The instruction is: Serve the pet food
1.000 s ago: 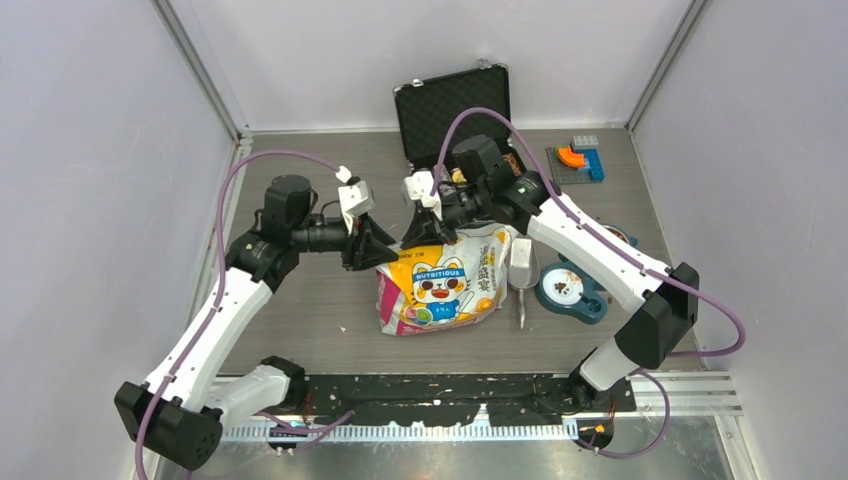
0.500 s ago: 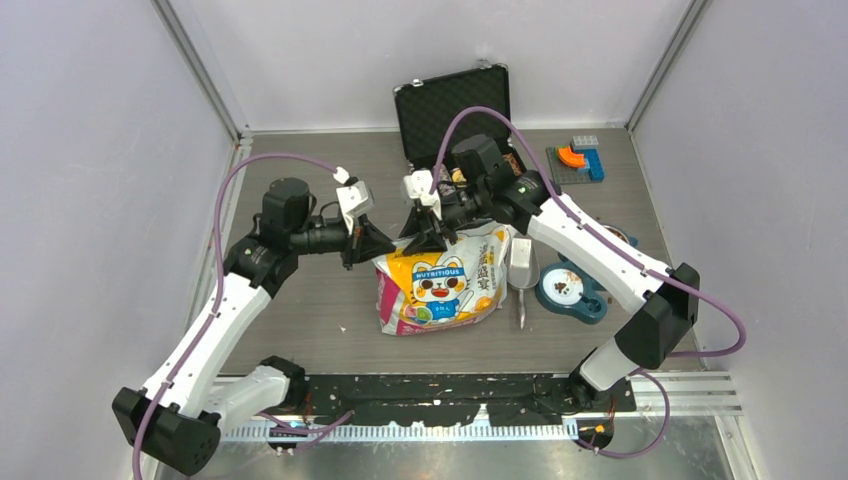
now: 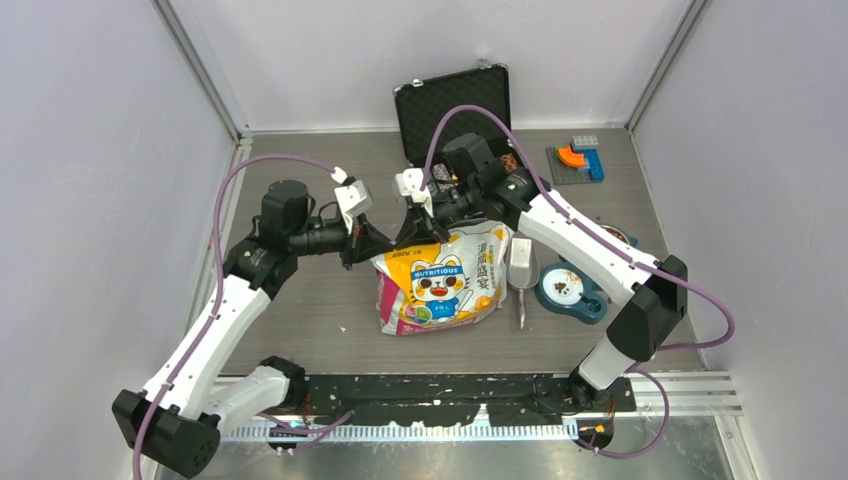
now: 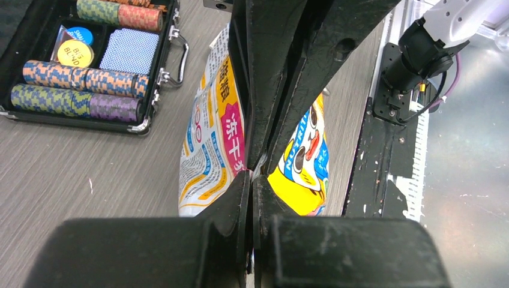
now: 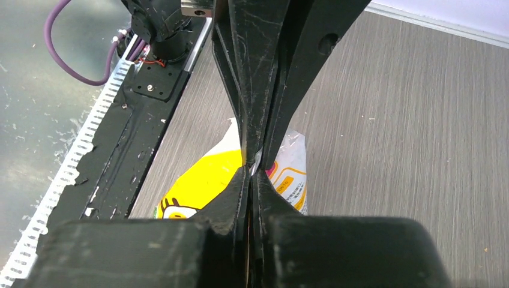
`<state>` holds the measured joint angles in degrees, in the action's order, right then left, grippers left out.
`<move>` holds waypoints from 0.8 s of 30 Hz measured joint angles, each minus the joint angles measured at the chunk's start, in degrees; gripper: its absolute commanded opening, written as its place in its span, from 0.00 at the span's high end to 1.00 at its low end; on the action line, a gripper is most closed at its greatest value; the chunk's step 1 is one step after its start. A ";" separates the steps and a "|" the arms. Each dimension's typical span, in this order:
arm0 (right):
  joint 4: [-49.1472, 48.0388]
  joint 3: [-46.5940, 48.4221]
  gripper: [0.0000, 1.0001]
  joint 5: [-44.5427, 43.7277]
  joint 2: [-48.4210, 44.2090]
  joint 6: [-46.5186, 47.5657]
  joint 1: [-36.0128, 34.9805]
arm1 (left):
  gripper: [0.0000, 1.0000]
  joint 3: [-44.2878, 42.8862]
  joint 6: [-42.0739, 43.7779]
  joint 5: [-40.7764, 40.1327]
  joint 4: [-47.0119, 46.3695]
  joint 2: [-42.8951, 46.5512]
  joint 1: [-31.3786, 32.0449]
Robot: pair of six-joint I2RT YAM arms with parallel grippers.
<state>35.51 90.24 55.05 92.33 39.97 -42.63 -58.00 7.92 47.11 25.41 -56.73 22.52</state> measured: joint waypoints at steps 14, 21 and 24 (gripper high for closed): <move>7.56 4.68 0.95 -10.69 0.07 6.05 -0.85 | 1.00 2.12 1.99 -7.30 -3.04 3.08 1.77; 8.87 5.25 0.95 -12.50 -0.09 8.39 0.28 | 1.00 2.47 2.60 -8.74 -5.46 3.08 1.73; 9.94 5.25 0.95 -12.55 -0.70 9.84 1.14 | 1.00 2.49 2.64 -8.68 -6.23 3.08 1.57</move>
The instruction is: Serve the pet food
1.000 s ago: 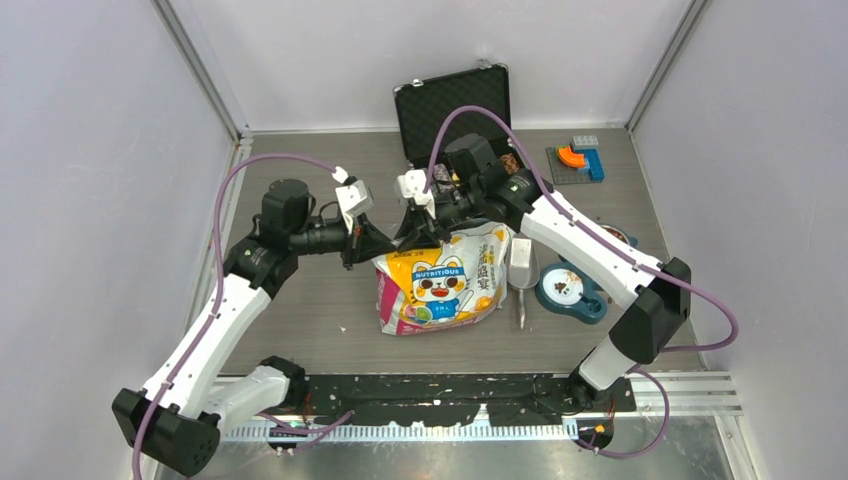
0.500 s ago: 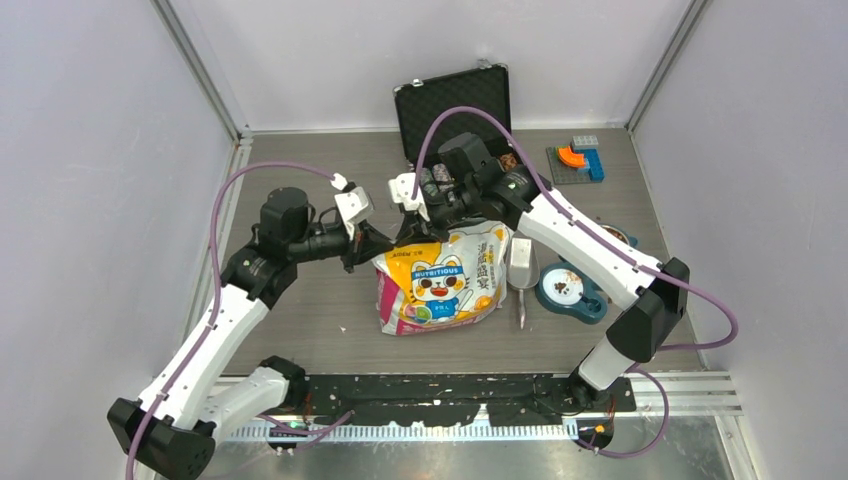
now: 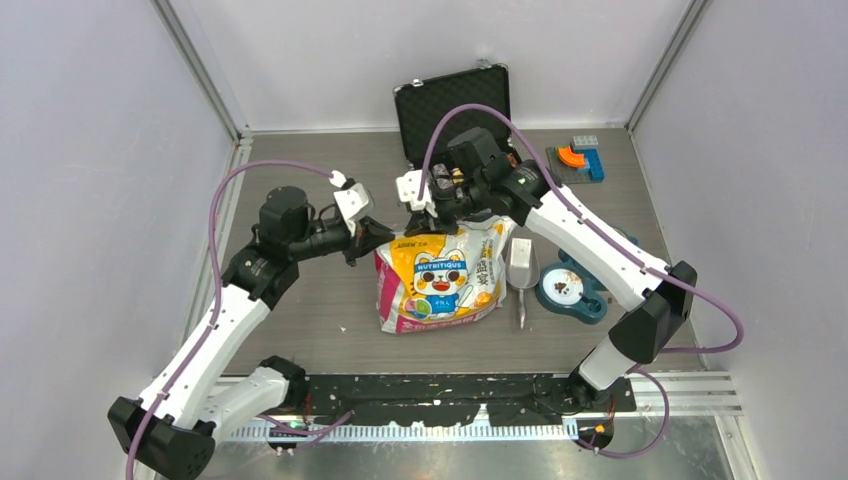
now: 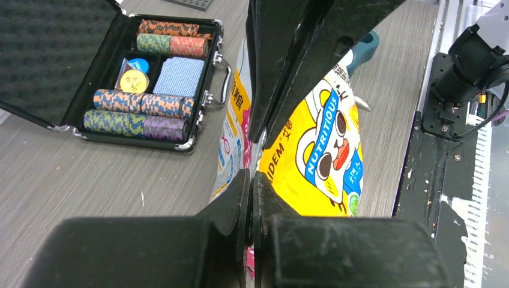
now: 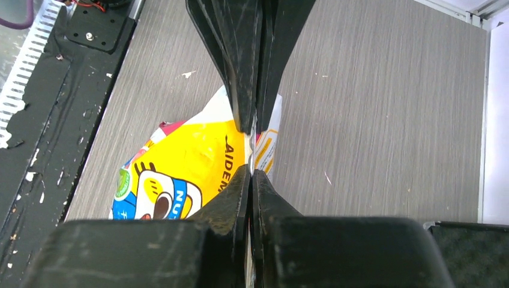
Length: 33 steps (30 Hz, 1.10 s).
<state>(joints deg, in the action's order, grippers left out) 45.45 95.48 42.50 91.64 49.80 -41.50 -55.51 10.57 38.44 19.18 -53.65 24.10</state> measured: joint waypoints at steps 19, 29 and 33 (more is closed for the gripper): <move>15.85 -0.79 0.41 -4.44 -7.02 14.29 11.82 | 1.00 0.57 3.67 4.61 6.56 3.10 -4.00; 19.06 -0.90 0.49 -4.48 -6.84 17.70 10.69 | 1.00 0.57 3.52 6.67 7.37 3.63 -4.55; 18.80 -0.96 0.67 -5.22 -6.84 17.84 10.12 | 1.00 0.55 3.39 8.83 7.41 3.19 -5.16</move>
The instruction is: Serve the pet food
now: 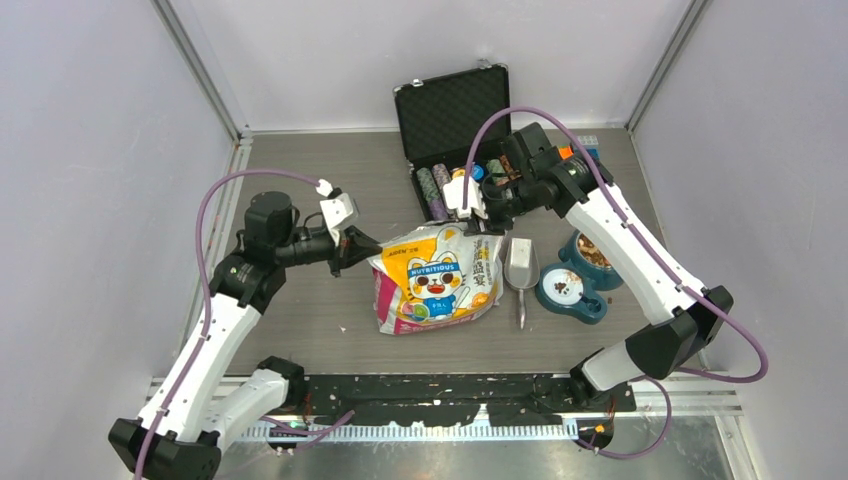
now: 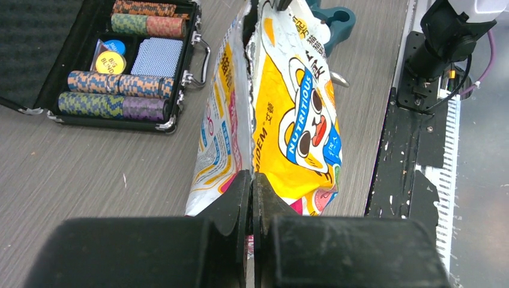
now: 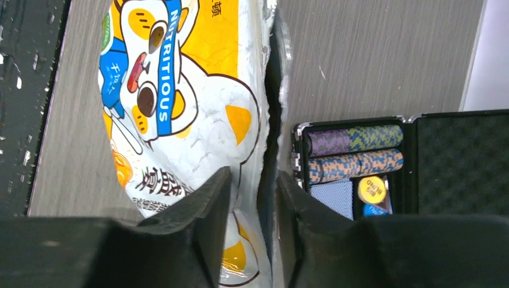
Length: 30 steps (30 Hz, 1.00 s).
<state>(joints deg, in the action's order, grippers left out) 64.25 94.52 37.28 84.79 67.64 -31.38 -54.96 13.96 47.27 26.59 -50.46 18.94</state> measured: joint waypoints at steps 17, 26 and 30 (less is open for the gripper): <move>9.22 6.08 0.95 -0.85 2.60 2.23 -0.83 | 0.47 -2.40 0.96 3.80 4.72 -0.70 -0.74; 6.21 6.95 0.95 4.81 5.29 -7.34 -0.02 | 0.01 -4.98 -1.53 8.26 0.70 -1.90 2.36; -5.09 3.02 0.95 5.55 4.94 -21.09 0.31 | 0.01 -5.42 -1.29 6.75 -0.20 -4.74 6.27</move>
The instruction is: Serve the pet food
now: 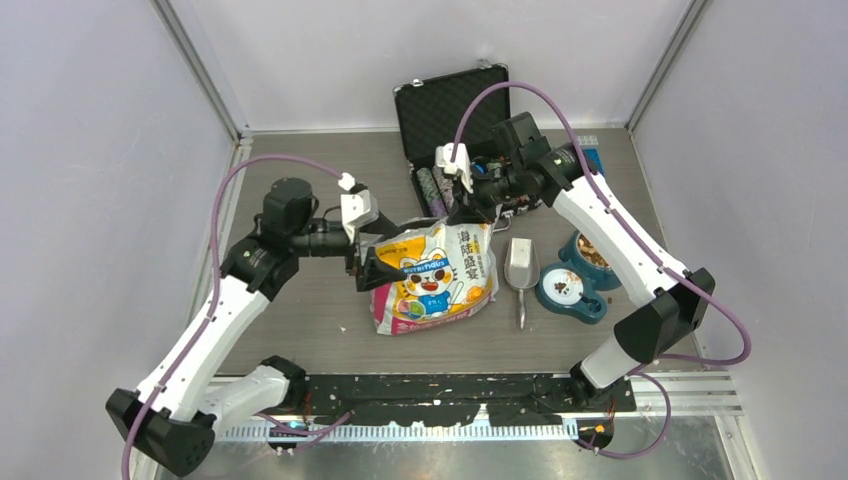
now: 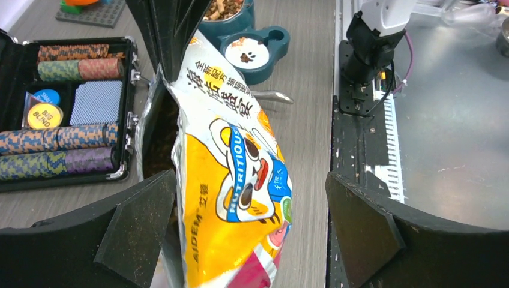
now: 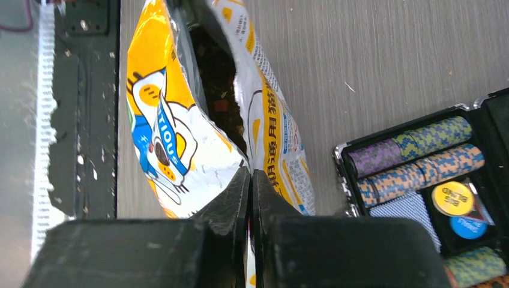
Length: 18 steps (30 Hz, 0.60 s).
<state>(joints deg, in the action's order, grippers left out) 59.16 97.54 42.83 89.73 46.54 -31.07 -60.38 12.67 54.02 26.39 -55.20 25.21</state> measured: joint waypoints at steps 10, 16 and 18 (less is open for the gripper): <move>-9.66 -5.03 0.95 0.26 -2.16 -11.58 -0.22 | 0.01 -6.16 0.70 -3.30 -1.29 -8.90 2.43; -12.52 -10.82 0.95 -0.33 -7.91 -13.92 -0.39 | 0.02 -10.36 3.08 -4.79 0.63 -12.90 4.76; -14.75 -12.68 0.95 -0.59 -9.22 -15.78 -0.42 | 0.03 -12.15 4.57 -5.62 2.19 -14.36 6.23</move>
<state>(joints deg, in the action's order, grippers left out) 44.40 84.86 42.24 80.51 30.76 -31.48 -72.53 17.23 48.40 28.58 -69.56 31.44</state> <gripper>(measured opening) 0.081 0.983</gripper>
